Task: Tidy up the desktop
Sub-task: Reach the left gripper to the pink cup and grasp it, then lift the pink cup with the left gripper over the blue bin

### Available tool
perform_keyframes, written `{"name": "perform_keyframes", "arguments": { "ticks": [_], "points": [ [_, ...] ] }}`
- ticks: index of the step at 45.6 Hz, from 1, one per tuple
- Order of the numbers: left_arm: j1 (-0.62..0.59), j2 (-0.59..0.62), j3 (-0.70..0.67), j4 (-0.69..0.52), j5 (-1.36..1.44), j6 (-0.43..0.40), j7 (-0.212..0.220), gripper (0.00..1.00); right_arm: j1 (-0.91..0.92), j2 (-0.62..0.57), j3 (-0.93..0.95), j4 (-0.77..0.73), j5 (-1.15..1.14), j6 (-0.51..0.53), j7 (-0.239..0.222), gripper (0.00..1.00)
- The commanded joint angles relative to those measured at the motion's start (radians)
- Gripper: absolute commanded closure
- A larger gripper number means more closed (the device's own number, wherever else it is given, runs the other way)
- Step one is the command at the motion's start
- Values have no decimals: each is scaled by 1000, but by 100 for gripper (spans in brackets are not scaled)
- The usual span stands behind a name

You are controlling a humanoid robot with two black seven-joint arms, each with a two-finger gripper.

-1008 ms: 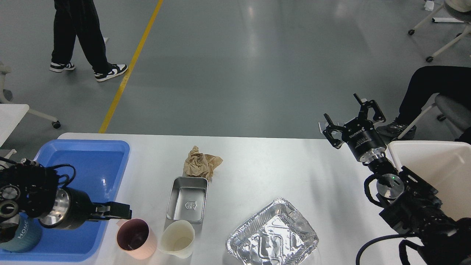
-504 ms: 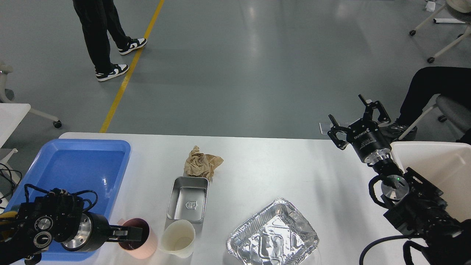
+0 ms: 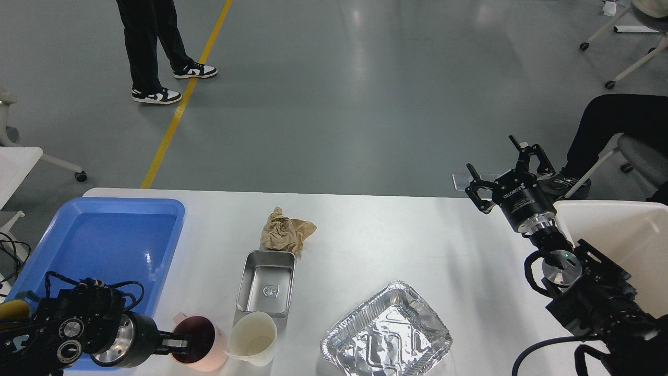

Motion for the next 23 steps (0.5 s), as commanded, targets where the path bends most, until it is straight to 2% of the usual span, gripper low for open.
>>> {"name": "perform_keyframes", "arguments": {
  "ticks": [1,4,8,9,12,13,17,20,23],
  "points": [
    [-3,0,-1,-3,0,-5,2,100,0,-1,0,1,0,0,-1,0],
    [-15,11,-11,-15,-2,-42,2,100,0,-1,-2,2,0,-2,-1,0],
    [-47,69,-85,-58,-31,-162,2,100,0,-1,-2,10,0,-3,-1,0],
    [-58,96,-121,-72,-46,-198,2,100,0,-1,-2,10,0,-3,-1,0],
    [-106,199,-272,-133,-168,-410,19,100,0,-3,-2,19,0,-5,-1,0],
    [-129,230,-329,-133,-226,-430,32,100,0,-3,-2,20,0,-6,-3,0],
    [-271,360,-507,-110,-464,-430,71,100,1,-4,-3,22,-2,-8,-3,0],
    [-397,457,-517,-54,-577,-430,75,100,5,-7,-17,22,-2,-11,-3,0],
    [-484,494,-517,-23,-603,-430,75,100,12,-6,-25,22,-2,-13,-3,0]
  ]
}}
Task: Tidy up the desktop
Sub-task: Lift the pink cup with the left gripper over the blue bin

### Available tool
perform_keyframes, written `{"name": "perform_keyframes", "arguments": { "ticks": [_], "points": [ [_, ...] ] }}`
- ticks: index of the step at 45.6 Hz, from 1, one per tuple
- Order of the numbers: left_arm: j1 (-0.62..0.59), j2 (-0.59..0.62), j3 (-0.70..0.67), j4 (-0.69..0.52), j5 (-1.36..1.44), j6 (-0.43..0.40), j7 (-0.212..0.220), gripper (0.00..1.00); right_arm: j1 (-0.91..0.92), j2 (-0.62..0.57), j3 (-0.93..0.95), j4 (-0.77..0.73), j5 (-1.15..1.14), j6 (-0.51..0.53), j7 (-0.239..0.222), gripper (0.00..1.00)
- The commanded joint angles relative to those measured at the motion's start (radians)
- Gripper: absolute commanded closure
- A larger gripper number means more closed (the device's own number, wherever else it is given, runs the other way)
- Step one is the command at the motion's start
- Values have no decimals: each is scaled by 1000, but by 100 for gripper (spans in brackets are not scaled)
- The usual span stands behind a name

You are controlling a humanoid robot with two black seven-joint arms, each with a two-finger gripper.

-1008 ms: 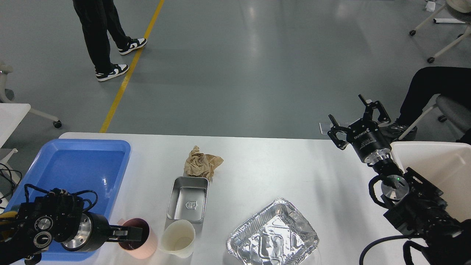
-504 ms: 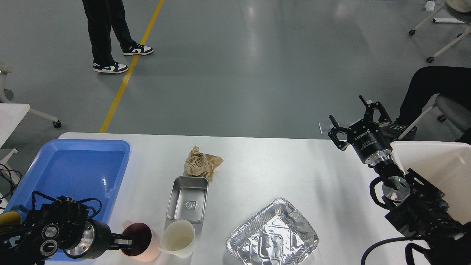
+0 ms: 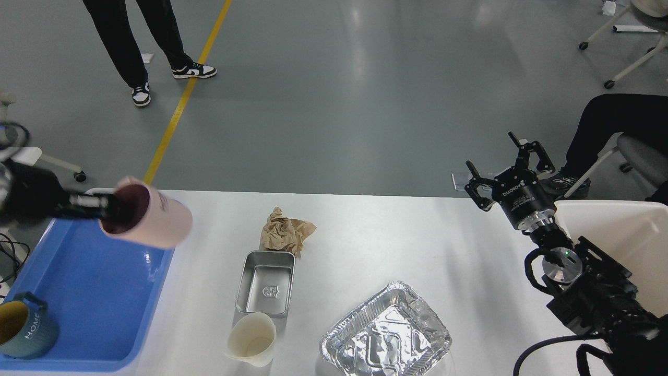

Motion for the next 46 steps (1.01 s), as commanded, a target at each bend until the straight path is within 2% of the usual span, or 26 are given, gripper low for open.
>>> {"name": "perform_keyframes", "arguments": {
  "ticks": [1,13,17,23,26,30,37,46],
  "points": [
    [-189,108,-28,68,-122,-6,3,100,12,3,-15,0,0,-3,0,0],
    [-204,108,-25,71,-122,-6,1,100,15,12,-16,29,0,-17,0,0],
    [-142,128,60,91,-90,-6,7,100,6,6,-18,62,0,-35,0,0],
    [-28,119,162,224,10,-6,-19,100,1,0,-22,80,0,-38,0,0],
    [41,51,159,333,58,-6,-31,100,1,0,-24,80,0,-38,0,0],
    [64,-23,153,419,134,-6,-53,100,-1,-2,-24,80,0,-38,0,0],
    [168,-108,139,439,251,-6,-129,100,-16,-3,-24,80,0,-37,0,0],
    [329,-178,50,439,352,-6,-155,100,-31,-14,-24,82,0,-32,0,0]
  ]
}}
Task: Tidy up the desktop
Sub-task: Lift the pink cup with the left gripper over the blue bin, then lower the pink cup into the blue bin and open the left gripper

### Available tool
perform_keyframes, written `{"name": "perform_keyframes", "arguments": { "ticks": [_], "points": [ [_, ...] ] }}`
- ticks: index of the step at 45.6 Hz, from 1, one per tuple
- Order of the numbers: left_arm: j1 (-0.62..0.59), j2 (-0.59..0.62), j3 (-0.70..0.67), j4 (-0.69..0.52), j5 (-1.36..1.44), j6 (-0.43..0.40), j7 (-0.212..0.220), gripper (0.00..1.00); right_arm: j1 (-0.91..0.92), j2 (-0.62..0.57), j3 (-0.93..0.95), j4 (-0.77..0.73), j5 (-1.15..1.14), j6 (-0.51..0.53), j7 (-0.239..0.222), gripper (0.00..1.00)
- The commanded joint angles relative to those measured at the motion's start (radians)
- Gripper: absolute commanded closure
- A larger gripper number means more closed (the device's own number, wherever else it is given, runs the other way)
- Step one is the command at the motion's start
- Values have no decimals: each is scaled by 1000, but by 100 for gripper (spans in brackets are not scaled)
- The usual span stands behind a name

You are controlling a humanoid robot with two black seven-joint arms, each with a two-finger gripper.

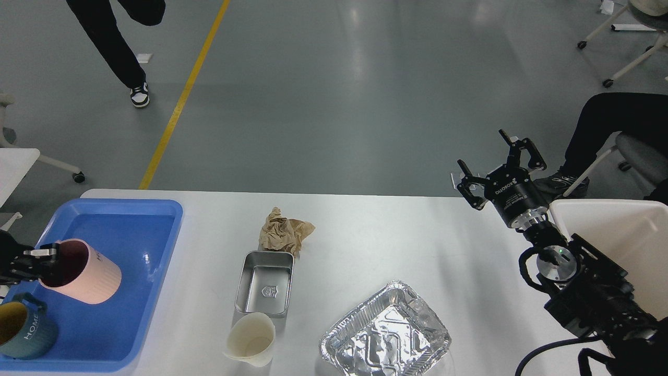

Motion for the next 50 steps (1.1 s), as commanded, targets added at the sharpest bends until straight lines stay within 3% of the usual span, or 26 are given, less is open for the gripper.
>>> {"name": "perform_keyframes", "arguments": {
  "ticks": [1,6,18,23,29,50],
  "points": [
    [109,-38,-76,2,86,0,-27,100,-12,-6,0,1,0,3,0,0],
    [183,-63,-155,5,177,0,-74,100,-15,-8,0,1,0,4,0,0],
    [284,-106,-194,11,261,0,-111,100,-19,-9,0,1,0,4,0,0],
    [324,-109,-186,17,313,0,-171,100,-27,-11,0,1,0,4,0,0],
    [339,-115,-174,54,353,0,-214,100,-27,-11,0,1,0,4,2,0],
    [323,-124,-188,103,367,73,-255,100,-38,-2,0,4,0,4,2,0]
  ]
}}
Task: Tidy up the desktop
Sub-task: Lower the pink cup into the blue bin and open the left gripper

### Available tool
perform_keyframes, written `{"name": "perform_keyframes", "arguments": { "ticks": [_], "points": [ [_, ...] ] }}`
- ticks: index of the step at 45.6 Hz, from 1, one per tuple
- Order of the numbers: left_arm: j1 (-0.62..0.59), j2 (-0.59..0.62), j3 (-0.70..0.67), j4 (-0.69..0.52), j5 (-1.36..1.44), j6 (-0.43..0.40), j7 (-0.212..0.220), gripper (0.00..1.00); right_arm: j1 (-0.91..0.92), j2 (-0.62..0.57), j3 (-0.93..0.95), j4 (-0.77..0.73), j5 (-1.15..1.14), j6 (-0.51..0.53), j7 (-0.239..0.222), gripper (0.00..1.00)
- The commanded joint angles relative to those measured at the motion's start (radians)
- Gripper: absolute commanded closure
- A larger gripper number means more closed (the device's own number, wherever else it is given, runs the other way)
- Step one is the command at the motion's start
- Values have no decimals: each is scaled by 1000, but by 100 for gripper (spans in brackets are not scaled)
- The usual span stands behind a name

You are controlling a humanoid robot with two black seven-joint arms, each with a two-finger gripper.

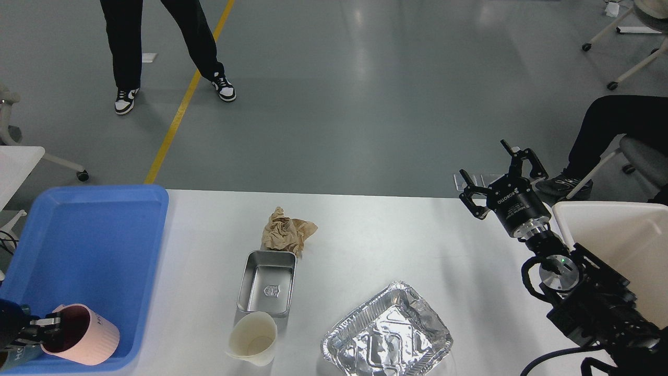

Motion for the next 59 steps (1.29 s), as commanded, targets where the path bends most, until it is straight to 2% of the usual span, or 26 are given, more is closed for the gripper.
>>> {"name": "perform_keyframes", "arguments": {
  "ticks": [1,20,31,40,44,48,53,59],
  "points": [
    [-10,-8,-8,11,-2,9,-14,100,-3,0,0,6,0,0,0,0],
    [-19,-14,4,22,1,38,-14,100,-6,0,0,29,0,-5,0,0],
    [-16,-29,10,23,3,85,-12,100,-15,0,0,38,0,-5,0,0],
    [-14,-48,10,35,12,91,-12,93,-17,-1,0,41,0,-5,0,0],
    [-13,-49,10,35,12,91,-12,85,-17,0,0,41,0,-5,0,0],
    [-13,-51,9,35,10,87,-14,70,-17,-1,0,41,0,-5,0,0],
    [-20,-48,9,35,9,82,-18,31,-15,0,0,41,0,-5,0,0],
    [-36,-43,7,34,1,69,-38,11,-15,0,0,43,0,-5,0,0]
  ]
}}
